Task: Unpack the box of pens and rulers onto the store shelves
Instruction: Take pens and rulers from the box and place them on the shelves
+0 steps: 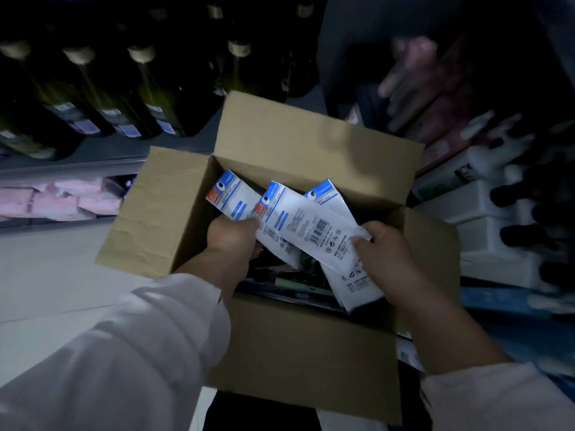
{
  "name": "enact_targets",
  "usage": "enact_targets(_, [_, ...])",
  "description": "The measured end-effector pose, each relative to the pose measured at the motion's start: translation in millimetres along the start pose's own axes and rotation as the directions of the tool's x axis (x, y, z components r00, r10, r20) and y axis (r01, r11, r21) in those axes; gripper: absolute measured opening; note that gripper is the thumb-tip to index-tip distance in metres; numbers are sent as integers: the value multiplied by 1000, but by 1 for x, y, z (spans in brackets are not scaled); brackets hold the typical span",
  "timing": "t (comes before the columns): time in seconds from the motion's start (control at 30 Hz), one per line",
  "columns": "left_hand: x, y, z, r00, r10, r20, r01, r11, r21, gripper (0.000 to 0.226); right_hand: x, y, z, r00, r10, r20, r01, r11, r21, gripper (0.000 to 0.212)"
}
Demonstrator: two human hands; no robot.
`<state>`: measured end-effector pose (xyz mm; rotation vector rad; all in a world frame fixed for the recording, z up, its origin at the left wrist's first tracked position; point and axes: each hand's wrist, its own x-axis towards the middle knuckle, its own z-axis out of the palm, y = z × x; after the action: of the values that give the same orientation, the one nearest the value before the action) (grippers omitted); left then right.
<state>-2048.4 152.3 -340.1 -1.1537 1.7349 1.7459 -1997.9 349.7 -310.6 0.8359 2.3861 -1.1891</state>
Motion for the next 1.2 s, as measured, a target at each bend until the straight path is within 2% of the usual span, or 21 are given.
enact_targets(0.13, [-41,25,-16,989,148,29,-148,989,2,18,-29,-22,-27,1000,5,-5,-4,998,55,13])
enact_targets(0.2, [-60,37,-22,966,258,24,-258,966,21,12,-45,-34,-43,999,11,-38,-8,997,76,13])
enact_targets(0.27, [-84,50,-28,934,354,39,-355,935,20,9,-60,-45,-58,994,8,-111,-1,998,64,13])
enact_targets(0.37, [-119,69,-33,850,507,145,-521,850,82,14,-84,-64,-78,988,32,-154,-11,990,140,13])
enact_targets(0.43, [-144,81,-36,727,645,234,-686,697,207,8,-101,-80,-89,986,46,-160,-10,975,222,12])
enact_targets(0.5, [-168,94,-39,533,776,336,-840,439,319,11,-120,-95,-100,985,57,-162,-2,948,318,12])
enact_targets(0.57, [-193,108,-42,386,822,418,-904,247,349,14,-136,-108,-111,987,60,-151,6,914,405,13])
enact_targets(0.67, [-227,127,-48,259,825,502,-934,82,348,26,-160,-129,-127,992,60,-114,9,849,529,16])
enact_targets(0.73, [-243,137,-51,223,802,555,-944,37,327,27,-175,-142,-138,995,36,-98,29,804,593,16])
enact_targets(0.83, [-263,149,-58,200,775,600,-960,32,279,39,-193,-156,-153,993,-5,-115,77,771,632,15])
enact_targets(0.9, [-276,155,-63,209,778,593,-972,103,209,44,-202,-163,-160,990,-21,-140,109,748,655,14])
enact_targets(1.07, [-302,172,-66,361,818,447,-924,380,50,18,-220,-177,-171,981,-26,-194,157,698,699,16])
enact_targets(1.13, [-307,179,-64,404,830,385,-906,423,38,24,-227,-182,-173,981,-29,-192,159,685,711,17])
enact_targets(1.2, [-314,186,-66,409,838,360,-905,424,40,30,-233,-185,-176,980,-26,-197,162,680,715,16])
